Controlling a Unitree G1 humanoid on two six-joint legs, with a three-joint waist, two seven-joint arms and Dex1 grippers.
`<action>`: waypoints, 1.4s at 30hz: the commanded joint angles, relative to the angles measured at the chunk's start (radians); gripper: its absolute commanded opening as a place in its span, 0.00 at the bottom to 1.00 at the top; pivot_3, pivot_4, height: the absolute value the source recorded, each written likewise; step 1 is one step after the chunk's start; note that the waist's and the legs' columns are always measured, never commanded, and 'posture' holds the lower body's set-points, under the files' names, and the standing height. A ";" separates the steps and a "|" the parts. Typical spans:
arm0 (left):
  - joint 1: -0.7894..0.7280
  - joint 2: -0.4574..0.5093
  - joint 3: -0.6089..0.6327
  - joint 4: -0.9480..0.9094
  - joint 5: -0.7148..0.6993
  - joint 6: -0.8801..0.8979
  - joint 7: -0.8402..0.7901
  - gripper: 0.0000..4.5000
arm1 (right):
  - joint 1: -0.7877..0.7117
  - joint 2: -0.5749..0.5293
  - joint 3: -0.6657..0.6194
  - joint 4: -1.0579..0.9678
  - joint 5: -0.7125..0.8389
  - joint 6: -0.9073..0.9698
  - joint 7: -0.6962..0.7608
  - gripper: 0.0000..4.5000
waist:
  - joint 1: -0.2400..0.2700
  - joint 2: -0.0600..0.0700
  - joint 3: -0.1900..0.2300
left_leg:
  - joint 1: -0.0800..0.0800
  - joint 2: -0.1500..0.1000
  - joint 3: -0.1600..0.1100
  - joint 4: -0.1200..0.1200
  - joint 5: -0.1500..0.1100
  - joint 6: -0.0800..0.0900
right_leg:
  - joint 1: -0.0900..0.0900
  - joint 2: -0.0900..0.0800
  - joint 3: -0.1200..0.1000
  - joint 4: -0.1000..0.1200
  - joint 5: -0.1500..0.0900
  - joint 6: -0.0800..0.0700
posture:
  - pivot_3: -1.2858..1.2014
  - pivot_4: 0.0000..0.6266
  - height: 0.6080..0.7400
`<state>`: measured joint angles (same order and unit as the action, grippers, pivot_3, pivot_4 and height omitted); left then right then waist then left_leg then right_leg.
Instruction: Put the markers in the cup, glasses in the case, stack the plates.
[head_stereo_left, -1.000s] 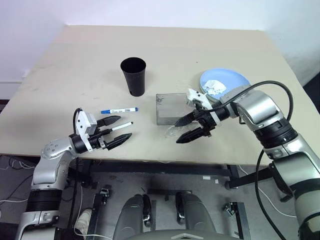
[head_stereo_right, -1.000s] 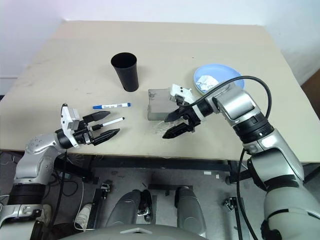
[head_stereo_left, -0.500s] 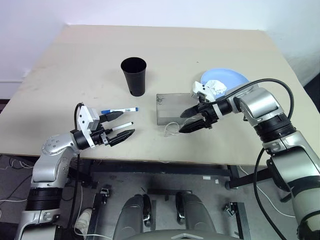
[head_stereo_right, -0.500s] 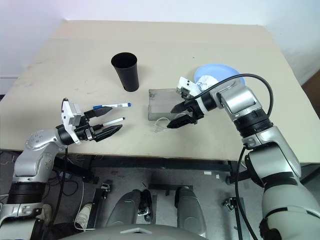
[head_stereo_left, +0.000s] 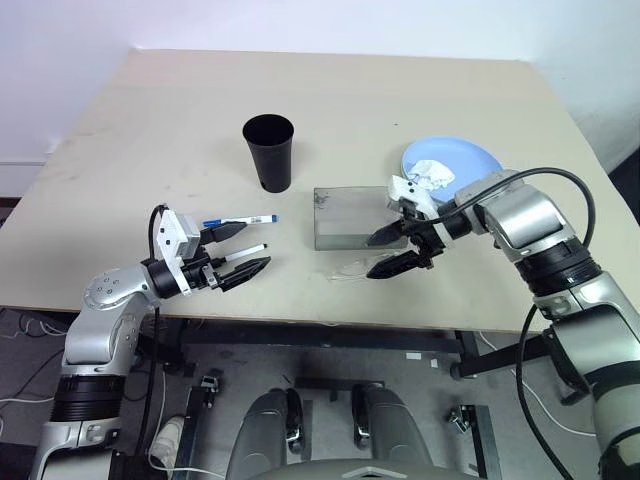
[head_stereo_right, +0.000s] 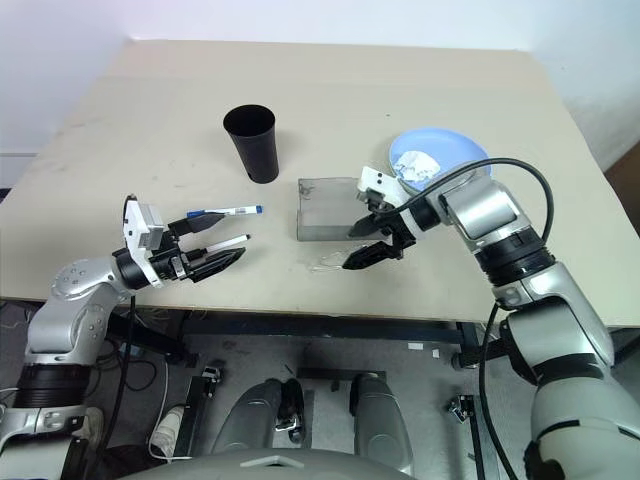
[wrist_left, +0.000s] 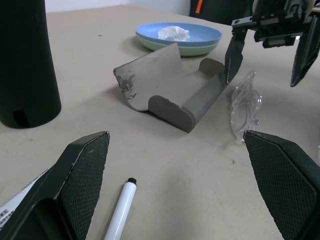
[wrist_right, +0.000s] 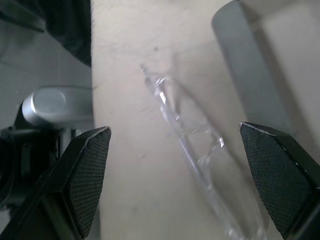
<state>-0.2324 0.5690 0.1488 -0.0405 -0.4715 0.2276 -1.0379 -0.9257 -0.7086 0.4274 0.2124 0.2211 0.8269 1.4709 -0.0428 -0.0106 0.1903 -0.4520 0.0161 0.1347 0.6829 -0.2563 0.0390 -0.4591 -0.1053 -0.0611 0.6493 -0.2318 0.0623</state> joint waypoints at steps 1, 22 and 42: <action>-0.006 0.005 0.008 -0.036 -0.020 -0.003 0.004 1.00 | 0.017 -0.031 0.000 -0.082 0.023 0.024 0.030 0.96 | 0.000 0.000 0.000 | 0.000 0.000 0.000 0.000 0.000 0.000 | 0.000 0.000 0.000 0.000 0.000 0.000 | 0.52 0.24 0.77; -0.016 0.013 0.008 -0.003 -0.015 -0.014 -0.024 1.00 | 0.088 -0.098 -0.071 -0.255 0.148 0.130 0.009 0.96 | 0.001 0.000 0.000 | 0.000 0.000 0.000 0.000 -0.002 0.004 | 0.000 0.000 0.000 0.000 -0.001 -0.001 | 0.52 0.24 0.77; 0.043 0.071 0.000 -0.085 -0.126 0.122 -0.142 1.00 | -0.075 0.018 0.123 0.062 -0.038 -0.072 0.079 0.96 | -0.001 0.000 0.000 | -0.001 0.000 0.000 0.000 0.000 0.000 | -0.001 0.000 0.000 0.000 -0.001 -0.001 | 0.52 0.24 0.77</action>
<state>-0.2017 0.6247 0.1461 -0.0763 -0.5623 0.3298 -1.1569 -0.9752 -0.6919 0.5493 0.2724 0.1962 0.7783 1.5265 -0.0443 -0.0105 0.1903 -0.4530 0.0161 0.1347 0.6830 -0.2560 0.0387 -0.4597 -0.1052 -0.0614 0.6489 -0.2326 0.0610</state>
